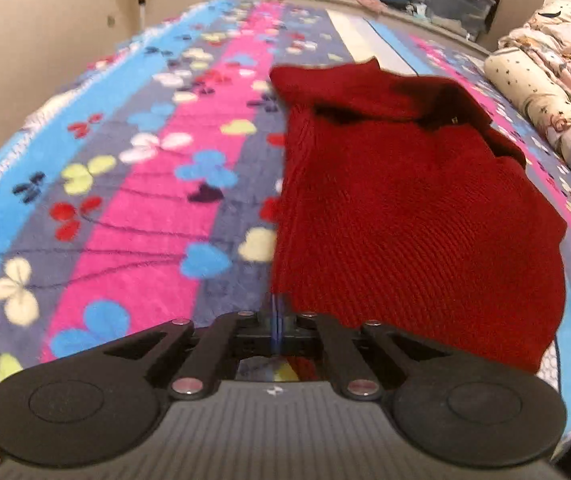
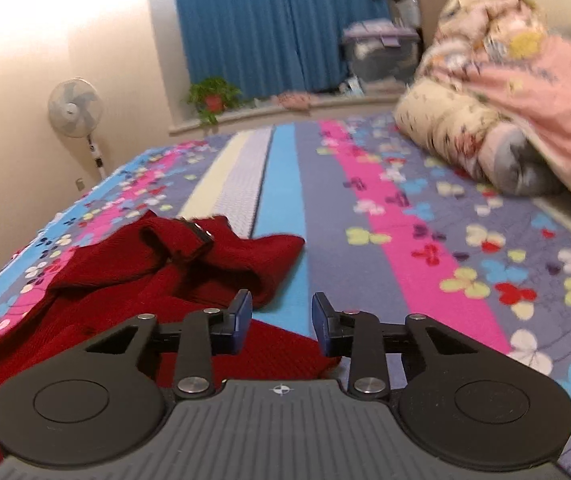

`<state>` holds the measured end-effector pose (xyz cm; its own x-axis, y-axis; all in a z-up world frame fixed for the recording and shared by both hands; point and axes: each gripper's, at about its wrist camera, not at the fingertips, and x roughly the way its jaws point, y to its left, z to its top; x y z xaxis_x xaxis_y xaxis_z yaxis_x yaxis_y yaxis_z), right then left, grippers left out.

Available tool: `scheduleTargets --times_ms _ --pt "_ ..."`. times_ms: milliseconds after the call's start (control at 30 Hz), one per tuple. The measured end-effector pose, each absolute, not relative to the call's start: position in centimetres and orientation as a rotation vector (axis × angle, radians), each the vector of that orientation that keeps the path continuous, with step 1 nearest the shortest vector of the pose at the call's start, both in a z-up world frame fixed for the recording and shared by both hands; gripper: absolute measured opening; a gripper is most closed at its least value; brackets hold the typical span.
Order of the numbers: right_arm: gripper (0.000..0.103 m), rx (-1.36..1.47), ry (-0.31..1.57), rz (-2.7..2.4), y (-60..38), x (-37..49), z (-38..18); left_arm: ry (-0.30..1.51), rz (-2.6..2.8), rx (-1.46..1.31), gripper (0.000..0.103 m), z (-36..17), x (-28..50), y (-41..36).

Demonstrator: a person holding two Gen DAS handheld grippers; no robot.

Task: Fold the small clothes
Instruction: 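Grasp the red sweater edge with the left gripper and pull it flat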

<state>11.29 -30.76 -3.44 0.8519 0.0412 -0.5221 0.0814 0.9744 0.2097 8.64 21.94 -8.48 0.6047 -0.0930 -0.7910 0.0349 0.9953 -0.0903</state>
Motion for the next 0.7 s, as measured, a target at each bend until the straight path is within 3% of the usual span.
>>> scheduleTargets --times_ms 33,67,133,167,200,433,500,533,567,700 --pt "0.035 0.241 0.580 -0.019 -31.1 12.3 -3.9 0.924 -0.084 -0.081 0.001 -8.5 8.8 22.2" --pt "0.043 0.266 0.623 -0.004 -31.5 13.5 -4.7 0.930 -0.094 -0.110 0.003 -8.6 8.9 22.7" --pt "0.062 0.312 0.707 0.018 -31.9 15.7 -6.4 0.947 -0.117 -0.169 0.017 -8.7 9.5 23.2" --pt "0.068 0.330 0.739 0.007 -32.1 16.7 -7.5 0.952 -0.122 -0.186 0.033 -8.7 9.7 23.0" --pt "0.069 0.343 0.771 -0.004 -32.3 17.6 -8.5 0.948 -0.118 -0.187 0.042 -8.5 10.1 22.5" --pt "0.069 0.301 0.859 -0.009 -31.4 21.5 -13.9 0.999 -0.121 -0.173 0.048 -9.7 12.2 20.4" --pt "0.054 0.198 0.840 0.010 -30.1 21.4 -14.0 1.011 -0.119 -0.151 0.043 -10.2 12.4 20.1" --pt "0.031 0.186 0.838 0.034 -29.9 21.3 -13.8 1.009 -0.115 -0.144 0.037 -10.3 12.4 20.0" --pt "0.019 0.203 0.834 0.057 -30.1 21.0 -13.3 1.002 -0.106 -0.132 0.018 -10.3 12.4 20.0" --pt "0.017 0.234 0.694 0.064 -31.2 18.0 -7.5 0.921 -0.154 -0.157 0.012 -8.3 11.1 20.6"
